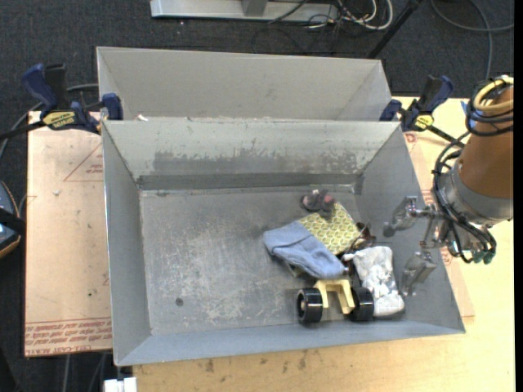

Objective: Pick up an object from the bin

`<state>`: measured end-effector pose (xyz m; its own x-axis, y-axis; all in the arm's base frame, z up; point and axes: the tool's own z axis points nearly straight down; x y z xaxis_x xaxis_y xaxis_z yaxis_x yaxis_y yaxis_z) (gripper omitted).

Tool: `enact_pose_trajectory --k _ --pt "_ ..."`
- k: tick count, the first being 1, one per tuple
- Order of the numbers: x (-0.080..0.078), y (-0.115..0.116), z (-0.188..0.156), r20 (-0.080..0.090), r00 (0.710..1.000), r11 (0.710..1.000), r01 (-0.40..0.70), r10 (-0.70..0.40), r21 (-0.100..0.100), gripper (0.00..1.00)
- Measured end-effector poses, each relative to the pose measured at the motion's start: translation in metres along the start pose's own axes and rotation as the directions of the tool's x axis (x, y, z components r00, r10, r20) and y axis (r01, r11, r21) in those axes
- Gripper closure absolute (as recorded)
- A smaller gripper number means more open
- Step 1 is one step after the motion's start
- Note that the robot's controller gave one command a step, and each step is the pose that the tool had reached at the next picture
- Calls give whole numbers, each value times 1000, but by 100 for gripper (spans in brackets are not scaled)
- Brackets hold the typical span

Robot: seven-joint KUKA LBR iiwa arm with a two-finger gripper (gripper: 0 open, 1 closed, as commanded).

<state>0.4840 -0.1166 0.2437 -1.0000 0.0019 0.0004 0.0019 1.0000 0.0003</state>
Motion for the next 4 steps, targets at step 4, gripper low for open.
enact_pose_trajectory --k 4 --pt "-83 68 112 2 969 969 249 -249 0 0"
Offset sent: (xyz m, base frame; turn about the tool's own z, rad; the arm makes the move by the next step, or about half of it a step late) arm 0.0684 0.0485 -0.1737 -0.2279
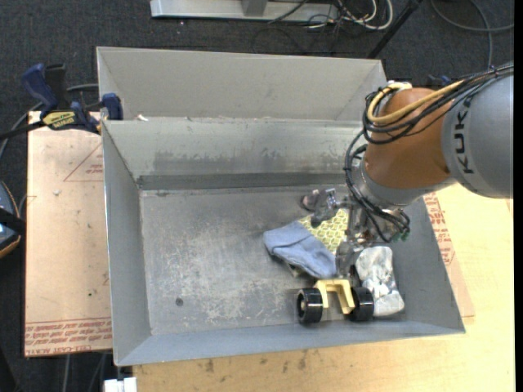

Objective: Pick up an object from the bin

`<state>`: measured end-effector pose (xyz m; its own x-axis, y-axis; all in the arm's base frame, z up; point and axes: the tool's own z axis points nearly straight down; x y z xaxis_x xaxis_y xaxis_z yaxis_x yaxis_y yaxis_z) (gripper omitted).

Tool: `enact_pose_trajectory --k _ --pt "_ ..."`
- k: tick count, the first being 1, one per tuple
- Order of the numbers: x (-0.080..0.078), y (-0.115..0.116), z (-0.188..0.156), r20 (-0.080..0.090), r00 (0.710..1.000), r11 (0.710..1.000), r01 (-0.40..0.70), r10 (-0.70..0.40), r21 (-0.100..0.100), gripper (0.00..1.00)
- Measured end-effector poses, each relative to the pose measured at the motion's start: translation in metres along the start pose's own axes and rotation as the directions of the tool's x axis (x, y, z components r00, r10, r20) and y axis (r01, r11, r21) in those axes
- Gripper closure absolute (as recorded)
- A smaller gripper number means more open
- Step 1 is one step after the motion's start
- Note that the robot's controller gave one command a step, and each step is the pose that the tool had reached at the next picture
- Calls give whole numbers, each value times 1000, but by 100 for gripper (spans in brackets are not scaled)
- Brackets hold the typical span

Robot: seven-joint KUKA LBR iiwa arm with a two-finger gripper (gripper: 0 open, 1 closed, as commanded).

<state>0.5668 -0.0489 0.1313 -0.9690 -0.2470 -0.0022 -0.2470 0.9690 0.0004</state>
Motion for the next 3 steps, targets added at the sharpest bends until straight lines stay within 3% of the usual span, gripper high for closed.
enact_pose_trajectory --k 1,2,3 --pt "4 14 39 9 1000 1000 14 -14 10 0" --pt "3 17 48 28 1000 1000 11 -12 9 100" --pt "3 17 48 28 1000 1000 11 -12 9 100"
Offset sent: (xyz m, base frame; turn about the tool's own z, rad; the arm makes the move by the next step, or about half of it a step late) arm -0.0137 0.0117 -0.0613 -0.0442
